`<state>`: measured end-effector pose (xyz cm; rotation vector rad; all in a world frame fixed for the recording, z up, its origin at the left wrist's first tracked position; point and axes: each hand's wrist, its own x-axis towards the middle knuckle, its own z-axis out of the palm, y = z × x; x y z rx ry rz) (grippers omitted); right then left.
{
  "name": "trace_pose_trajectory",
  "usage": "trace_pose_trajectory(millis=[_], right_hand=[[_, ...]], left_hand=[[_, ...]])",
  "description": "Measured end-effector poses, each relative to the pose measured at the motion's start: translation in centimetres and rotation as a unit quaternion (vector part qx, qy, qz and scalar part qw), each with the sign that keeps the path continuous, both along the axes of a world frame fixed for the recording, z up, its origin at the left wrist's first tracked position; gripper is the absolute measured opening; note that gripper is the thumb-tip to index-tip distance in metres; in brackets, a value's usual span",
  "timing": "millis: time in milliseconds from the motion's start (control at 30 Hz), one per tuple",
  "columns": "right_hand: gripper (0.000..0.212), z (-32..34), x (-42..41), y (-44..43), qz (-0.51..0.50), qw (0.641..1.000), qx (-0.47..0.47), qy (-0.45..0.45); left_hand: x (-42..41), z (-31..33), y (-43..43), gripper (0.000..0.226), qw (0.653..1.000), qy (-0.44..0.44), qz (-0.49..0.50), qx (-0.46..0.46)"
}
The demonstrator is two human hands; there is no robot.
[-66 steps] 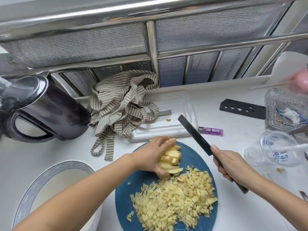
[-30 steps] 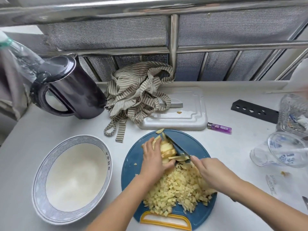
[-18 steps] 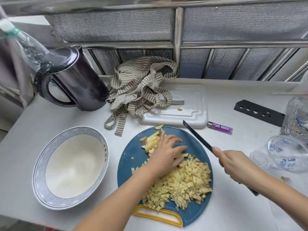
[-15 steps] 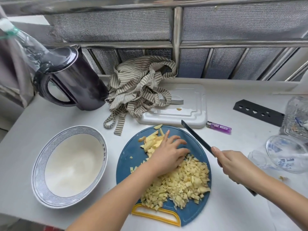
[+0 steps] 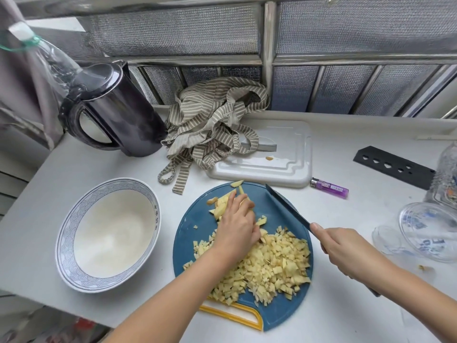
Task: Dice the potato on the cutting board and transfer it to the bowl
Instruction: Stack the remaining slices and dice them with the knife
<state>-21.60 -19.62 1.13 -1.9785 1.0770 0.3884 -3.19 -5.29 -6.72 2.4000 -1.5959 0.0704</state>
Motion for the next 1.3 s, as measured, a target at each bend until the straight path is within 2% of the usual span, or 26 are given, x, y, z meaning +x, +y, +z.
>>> trace_pose_trajectory(millis=[133,200,267,333,400,533,633,800,900,967,1100,1233,1300], right_hand=[[0.054,-0.2,-0.2,0.0,0.000,1.000,0.003,-0.003],[0.054,-0.6,0.2,0.1,0.013,1.000,0.010,-0.003],[0.053,-0.7,1.0,0.0,0.026,0.999,0.015,-0.009],[0.054,-0.9,2.0,-0.4,0.048,0.999,0.008,-0.024],[0.056,-1.2,3.1,-1.1,0.075,0.996,-0.014,-0.039],[0.058,-1.9,5.3,-2.3,0.126,0.990,-0.045,-0.053],[0.058,-2.4,6.1,-2.6,0.177,0.982,-0.063,-0.037],[0.062,-2.6,8.3,-2.7,0.242,0.965,-0.096,-0.041],[0.062,-2.3,9.4,-3.4,0.283,0.953,-0.094,-0.044],[0.059,-2.1,9.9,-3.8,0.298,0.949,-0.088,-0.042],[0.057,-1.8,9.8,-3.7,0.256,0.963,-0.065,-0.048],[0.058,-1.7,7.8,-2.5,0.187,0.978,-0.051,-0.078],[0.059,-1.9,6.3,-1.5,0.163,0.978,-0.061,-0.111]], left_hand=[[0.2,0.3,0.7,0.020,1.000,0.011,0.022,-0.010],[0.5,0.6,1.4,0.030,0.998,0.051,0.029,-0.034],[1.3,1.3,2.0,0.065,0.988,0.141,0.056,-0.008],[2.5,1.6,2.5,0.108,0.972,0.204,0.077,0.086],[3.4,1.4,2.4,0.128,0.960,0.219,0.070,0.162],[2.8,0.9,1.4,0.128,0.948,0.277,0.096,0.121],[1.8,0.5,1.2,0.124,0.948,0.276,0.143,0.073],[1.4,-0.1,1.3,0.128,0.923,0.333,0.188,0.042],[1.4,0.0,1.6,0.137,0.920,0.337,0.195,0.051],[1.8,0.1,1.6,0.143,0.931,0.298,0.194,0.085],[2.5,-0.2,1.2,0.137,0.947,0.250,0.165,0.112],[1.7,-0.3,0.9,0.112,0.951,0.239,0.192,0.047],[1.2,-0.5,0.5,0.107,0.949,0.229,0.217,0.024]])
